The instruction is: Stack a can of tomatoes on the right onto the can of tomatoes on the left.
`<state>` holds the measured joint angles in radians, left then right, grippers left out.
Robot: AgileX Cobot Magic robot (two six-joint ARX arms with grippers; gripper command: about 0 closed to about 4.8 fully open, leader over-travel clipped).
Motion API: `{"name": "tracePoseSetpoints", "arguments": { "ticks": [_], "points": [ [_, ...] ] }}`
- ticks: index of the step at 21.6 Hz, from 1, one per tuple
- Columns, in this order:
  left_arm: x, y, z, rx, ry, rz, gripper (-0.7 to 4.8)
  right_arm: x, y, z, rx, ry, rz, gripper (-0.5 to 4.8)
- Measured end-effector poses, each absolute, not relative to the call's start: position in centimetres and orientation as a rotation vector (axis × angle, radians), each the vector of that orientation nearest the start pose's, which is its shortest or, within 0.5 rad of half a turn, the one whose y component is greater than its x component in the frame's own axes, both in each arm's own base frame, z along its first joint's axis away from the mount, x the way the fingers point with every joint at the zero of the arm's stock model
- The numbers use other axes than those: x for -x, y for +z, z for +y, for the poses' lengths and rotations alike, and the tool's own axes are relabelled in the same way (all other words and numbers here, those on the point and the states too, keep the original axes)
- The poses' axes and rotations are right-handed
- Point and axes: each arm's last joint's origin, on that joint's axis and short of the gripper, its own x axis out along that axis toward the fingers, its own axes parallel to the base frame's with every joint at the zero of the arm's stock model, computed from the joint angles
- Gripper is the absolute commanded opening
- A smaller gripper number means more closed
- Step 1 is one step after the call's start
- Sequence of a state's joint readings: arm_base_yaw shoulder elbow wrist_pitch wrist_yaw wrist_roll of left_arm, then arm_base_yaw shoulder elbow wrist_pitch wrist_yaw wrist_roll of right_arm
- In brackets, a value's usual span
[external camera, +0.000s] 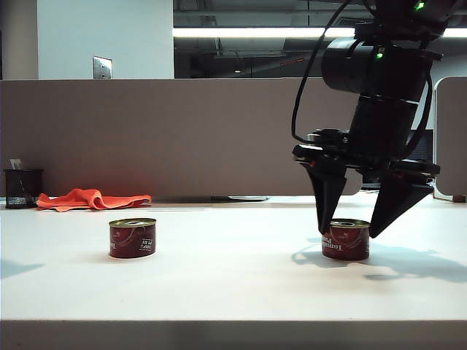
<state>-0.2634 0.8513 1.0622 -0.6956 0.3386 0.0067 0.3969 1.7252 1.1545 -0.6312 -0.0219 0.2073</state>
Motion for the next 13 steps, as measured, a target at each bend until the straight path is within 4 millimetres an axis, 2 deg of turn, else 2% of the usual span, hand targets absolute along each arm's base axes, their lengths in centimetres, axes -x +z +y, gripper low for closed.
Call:
{"name": "tracePoseSetpoints", "arguments": {
  "ticks": [1,4,6,13],
  "points": [
    [-14.92,36.77,-5.02,0.012,-0.592,0.49,-0.02,-30.8,19.26,12.98,0.045,0.242,1.216,2.93],
    [-14.92,36.77,-5.02,0.012,-0.592,0.49,-0.02,-30.72,19.31,13.19,0.048,0.246,1.213,2.89],
    [-14.92,36.77,-5.02,0.012,-0.592,0.49,-0.02,-30.72,19.31,13.19,0.048,0.246,1.213,2.69],
    [-14.92,36.78,-5.02,0.006,-0.592,0.487,-0.02,-30.92,19.64,13.29,0.044,0.252,1.207,2.69]
  ]
}}
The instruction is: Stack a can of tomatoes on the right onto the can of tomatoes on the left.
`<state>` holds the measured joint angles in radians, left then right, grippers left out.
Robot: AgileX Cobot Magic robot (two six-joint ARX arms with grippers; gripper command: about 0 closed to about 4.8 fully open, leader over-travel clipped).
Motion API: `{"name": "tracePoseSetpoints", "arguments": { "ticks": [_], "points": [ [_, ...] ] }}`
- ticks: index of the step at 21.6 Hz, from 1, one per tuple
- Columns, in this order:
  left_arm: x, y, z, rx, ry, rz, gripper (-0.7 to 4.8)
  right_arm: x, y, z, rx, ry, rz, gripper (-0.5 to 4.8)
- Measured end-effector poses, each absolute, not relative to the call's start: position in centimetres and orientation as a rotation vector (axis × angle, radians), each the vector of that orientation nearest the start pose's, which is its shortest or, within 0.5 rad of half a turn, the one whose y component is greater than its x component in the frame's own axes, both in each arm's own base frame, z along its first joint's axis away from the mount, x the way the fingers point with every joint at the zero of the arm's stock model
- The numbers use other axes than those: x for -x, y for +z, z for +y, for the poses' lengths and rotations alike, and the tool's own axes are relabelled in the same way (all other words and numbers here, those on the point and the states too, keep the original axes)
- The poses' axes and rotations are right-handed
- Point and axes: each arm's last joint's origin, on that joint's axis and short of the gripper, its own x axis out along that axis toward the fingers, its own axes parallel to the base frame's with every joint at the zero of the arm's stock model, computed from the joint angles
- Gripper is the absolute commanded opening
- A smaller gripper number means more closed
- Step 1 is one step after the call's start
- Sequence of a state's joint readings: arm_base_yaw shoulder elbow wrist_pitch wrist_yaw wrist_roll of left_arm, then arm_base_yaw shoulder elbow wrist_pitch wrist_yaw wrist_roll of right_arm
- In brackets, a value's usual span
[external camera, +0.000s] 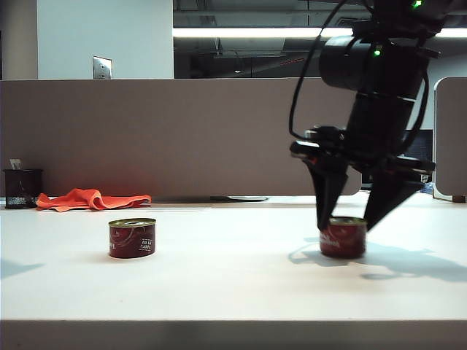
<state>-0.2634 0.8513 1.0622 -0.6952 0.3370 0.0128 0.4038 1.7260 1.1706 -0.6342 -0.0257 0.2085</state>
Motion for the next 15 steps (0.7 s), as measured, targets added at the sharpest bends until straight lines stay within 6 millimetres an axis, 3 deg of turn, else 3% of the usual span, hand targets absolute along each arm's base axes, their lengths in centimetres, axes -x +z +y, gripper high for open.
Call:
{"name": "tracePoseSetpoints", "arguments": {
  "ticks": [4,7,10,12,15],
  "points": [
    [-15.0,36.8,-5.0,-0.018,-0.575,0.482,-0.02,-31.9,22.0,14.5,0.018,0.313,1.138,2.69],
    [-15.0,36.8,-4.9,-0.035,-0.538,0.479,-0.02,-32.3,24.9,16.7,0.012,0.39,1.028,2.74],
    [-15.0,36.7,-4.8,-0.043,-0.532,0.478,-0.02,-31.5,28.8,21.3,0.028,0.537,0.876,2.74],
    [-15.0,36.7,-4.8,-0.045,-0.533,0.477,-0.02,-31.3,30.0,23.5,0.052,0.592,0.816,2.74],
    [-15.0,36.7,-4.8,-0.045,-0.533,0.477,-0.02,-31.6,30.4,29.1,0.185,0.663,0.756,2.74]
  ]
}}
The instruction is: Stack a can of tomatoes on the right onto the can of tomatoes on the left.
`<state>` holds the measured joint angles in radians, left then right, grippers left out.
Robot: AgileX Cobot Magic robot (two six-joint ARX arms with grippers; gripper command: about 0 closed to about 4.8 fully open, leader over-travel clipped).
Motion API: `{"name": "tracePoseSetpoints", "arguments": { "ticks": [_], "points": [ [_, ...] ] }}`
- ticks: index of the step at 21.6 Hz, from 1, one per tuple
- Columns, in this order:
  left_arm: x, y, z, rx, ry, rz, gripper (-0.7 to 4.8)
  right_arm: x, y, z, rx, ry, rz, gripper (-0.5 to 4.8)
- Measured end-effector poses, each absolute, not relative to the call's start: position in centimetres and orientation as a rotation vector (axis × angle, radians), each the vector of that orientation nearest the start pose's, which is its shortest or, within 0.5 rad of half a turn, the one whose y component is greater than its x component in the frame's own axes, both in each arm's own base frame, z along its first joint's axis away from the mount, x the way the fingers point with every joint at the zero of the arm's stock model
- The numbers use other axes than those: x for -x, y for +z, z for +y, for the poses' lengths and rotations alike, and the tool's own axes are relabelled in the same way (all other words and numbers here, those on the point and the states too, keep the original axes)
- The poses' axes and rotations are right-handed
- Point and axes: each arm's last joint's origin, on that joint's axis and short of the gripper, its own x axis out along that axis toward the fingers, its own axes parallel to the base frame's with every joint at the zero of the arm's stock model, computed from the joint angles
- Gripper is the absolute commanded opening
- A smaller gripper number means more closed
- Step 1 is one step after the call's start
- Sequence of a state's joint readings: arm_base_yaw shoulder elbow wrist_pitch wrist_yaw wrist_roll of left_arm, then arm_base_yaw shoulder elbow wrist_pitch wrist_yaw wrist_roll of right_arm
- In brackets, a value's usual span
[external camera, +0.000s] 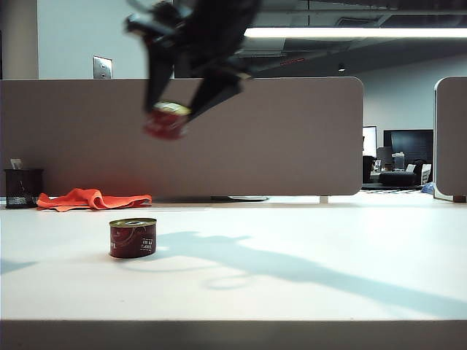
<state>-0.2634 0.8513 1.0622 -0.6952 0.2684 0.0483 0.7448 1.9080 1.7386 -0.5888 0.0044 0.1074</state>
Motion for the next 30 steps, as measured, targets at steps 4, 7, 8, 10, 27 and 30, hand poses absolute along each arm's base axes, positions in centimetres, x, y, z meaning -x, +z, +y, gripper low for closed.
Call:
{"name": "tracePoseSetpoints", "arguments": {
  "ticks": [4,7,8,10,27,30],
  "points": [
    [-15.0,36.8,-4.8,-0.045,-0.533,0.477,-0.02,-31.9,27.5,33.5,0.348,0.668,0.848,2.74],
    [-15.0,36.7,-4.8,-0.045,-0.533,0.479,-0.02,-32.0,25.9,34.1,0.38,0.663,0.886,2.74],
    [-15.0,36.7,-4.8,-0.045,-0.533,0.481,-0.02,-32.1,25.7,34.2,0.384,0.66,0.89,2.74],
    [-15.0,36.7,-4.8,-0.045,-0.533,0.489,-0.02,-32.2,25.0,34.4,0.393,0.655,0.906,2.74],
    [-14.9,36.5,-4.8,-0.044,-0.531,0.504,-0.02,-31.2,23.8,35.3,0.422,0.677,0.961,3.4],
    [-14.9,36.5,-4.8,-0.044,-0.531,0.505,-0.02,-31.3,23.7,35.3,0.422,0.677,0.96,3.73]
  ]
}}
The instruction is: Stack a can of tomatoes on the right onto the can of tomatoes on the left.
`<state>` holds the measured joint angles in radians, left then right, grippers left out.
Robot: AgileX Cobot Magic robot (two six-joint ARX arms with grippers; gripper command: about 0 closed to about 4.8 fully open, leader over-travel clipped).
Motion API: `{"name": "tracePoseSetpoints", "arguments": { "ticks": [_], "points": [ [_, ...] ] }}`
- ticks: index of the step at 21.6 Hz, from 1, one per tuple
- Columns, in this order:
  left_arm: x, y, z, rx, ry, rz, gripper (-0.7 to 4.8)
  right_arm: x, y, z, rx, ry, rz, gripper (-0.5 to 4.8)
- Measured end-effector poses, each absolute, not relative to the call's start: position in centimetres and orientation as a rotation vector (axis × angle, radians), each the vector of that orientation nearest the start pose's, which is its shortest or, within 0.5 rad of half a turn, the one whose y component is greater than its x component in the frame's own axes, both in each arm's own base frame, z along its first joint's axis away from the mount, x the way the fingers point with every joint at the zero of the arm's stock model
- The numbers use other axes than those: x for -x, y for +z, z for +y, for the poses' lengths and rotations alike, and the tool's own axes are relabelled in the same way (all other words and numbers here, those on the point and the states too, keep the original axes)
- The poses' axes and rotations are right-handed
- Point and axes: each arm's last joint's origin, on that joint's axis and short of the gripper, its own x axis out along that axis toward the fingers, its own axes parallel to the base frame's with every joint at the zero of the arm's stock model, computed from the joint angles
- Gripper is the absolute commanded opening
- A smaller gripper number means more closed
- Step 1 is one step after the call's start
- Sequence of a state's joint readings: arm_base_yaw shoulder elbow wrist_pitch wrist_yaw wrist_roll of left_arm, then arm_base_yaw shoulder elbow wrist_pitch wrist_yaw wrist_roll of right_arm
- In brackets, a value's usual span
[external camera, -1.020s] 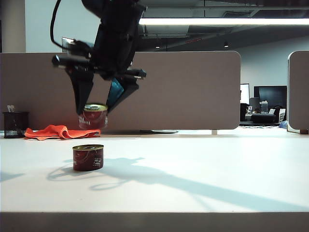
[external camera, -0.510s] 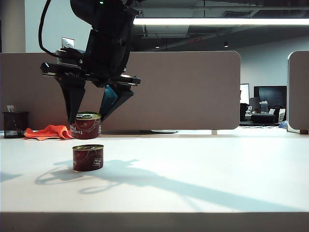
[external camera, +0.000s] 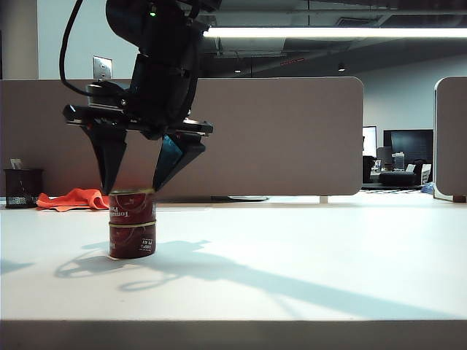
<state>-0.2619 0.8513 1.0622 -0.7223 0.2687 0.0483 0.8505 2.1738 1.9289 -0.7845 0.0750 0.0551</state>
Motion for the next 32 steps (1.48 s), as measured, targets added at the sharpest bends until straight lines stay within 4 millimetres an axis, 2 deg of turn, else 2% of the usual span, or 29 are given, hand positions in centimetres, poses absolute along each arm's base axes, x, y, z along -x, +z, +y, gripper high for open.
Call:
{"name": "tracePoseSetpoints", "arguments": {
  "ticks": [2,4,5,6,8,10,11,12,13,14,15,16,17,18,19,20,21,22,24,26,28,30,32],
  "points": [
    [-14.9,36.5,-4.8,-0.046,-0.532,0.504,-0.02,-31.3,23.7,35.4,0.418,0.678,0.953,3.72],
    [-14.9,36.5,-4.8,-0.048,-0.532,0.504,-0.02,-31.3,24.0,35.4,0.415,0.682,0.951,3.44],
    [-14.9,36.5,-4.8,-0.047,-0.532,0.503,-0.03,-31.4,24.2,35.3,0.411,0.682,0.945,2.32],
    [-14.9,36.5,-4.8,-0.048,-0.532,0.504,-0.05,-31.2,25.4,34.8,0.399,0.682,0.928,1.71],
    [-14.9,36.5,-4.8,-0.05,-0.532,0.504,-0.05,-30.9,29.7,32.9,0.354,0.658,0.833,1.49],
    [-14.9,36.5,-4.7,-0.075,-0.511,0.498,-0.05,-30.7,35.7,28.6,0.273,0.582,0.695,1.33],
    [-15.0,36.5,-4.7,-0.08,-0.501,0.498,-0.05,-30.6,37.2,27.2,0.252,0.561,0.669,1.15],
    [-15.0,36.5,-4.7,-0.081,-0.497,0.498,-0.05,-30.4,38.2,26.0,0.237,0.543,0.653,0.7],
    [-15.0,36.5,-4.6,-0.085,-0.482,0.498,-0.05,-29.9,40.7,23.0,0.205,0.496,0.621,0.53],
    [-14.9,36.5,-4.6,-0.087,-0.474,0.495,-0.05,-29.4,41.7,21.8,0.193,0.477,0.605,0.28],
    [-14.6,36.7,-4.6,-0.097,-0.453,0.479,-0.05,-28.5,43.4,19.6,0.167,0.445,0.57,0.08],
    [-14.4,36.8,-4.6,-0.102,-0.443,0.463,-0.05,-27.8,44.1,18.4,0.155,0.428,0.554,-0.07],
    [-13.9,37.0,-4.6,-0.112,-0.432,0.415,-0.05,-26.5,44.7,16.1,0.14,0.395,0.536,-0.07],
    [-13.7,36.9,-4.6,-0.115,-0.427,0.394,-0.05,-25.9,44.9,15.2,0.132,0.378,0.533,-0.07],
    [-13.3,36.7,-4.4,-0.121,-0.423,0.365,-0.05,-24.2,44.9,13.3,0.131,0.328,0.525,-0.07],
    [-12.9,36.4,-4.3,-0.122,-0.419,0.35,-0.05,-23.2,44.8,12.3,0.129,0.297,0.512,-0.07],
    [-12.4,35.9,-4.1,-0.123,-0.418,0.328,-0.05,-20.9,44.2,10.7,0.136,0.264,0.505,-0.07],
    [-12.1,35.5,-4.0,-0.123,-0.418,0.316,-0.05,-19.9,43.9,10.0,0.139,0.258,0.499,-0.07],
    [-11.0,34.0,-3.7,-0.122,-0.417,0.309,-0.05,-15.6,42.3,7.6,0.122,0.238,0.433,-0.07],
    [-10.2,32.7,-3.4,-0.122,-0.417,0.309,-0.05,-13.8,41.2,6.6,0.112,0.223,0.396,-0.07],
    [-8.9,30.7,-3.0,-0.121,-0.416,0.293,-0.05,-11.0,38.5,5.0,0.105,0.193,0.363,-0.07],
    [-7.4,28.8,-2.6,-0.105,-0.413,0.218,-0.05,-8.1,34.9,3.2,0.093,0.132,0.313,-0.07],
    [-7.2,28.1,-2.5,-0.094,-0.401,0.131,-0.04,-7.5,32.7,2.8,0.068,0.101,0.248,-0.05]
  ]
}}
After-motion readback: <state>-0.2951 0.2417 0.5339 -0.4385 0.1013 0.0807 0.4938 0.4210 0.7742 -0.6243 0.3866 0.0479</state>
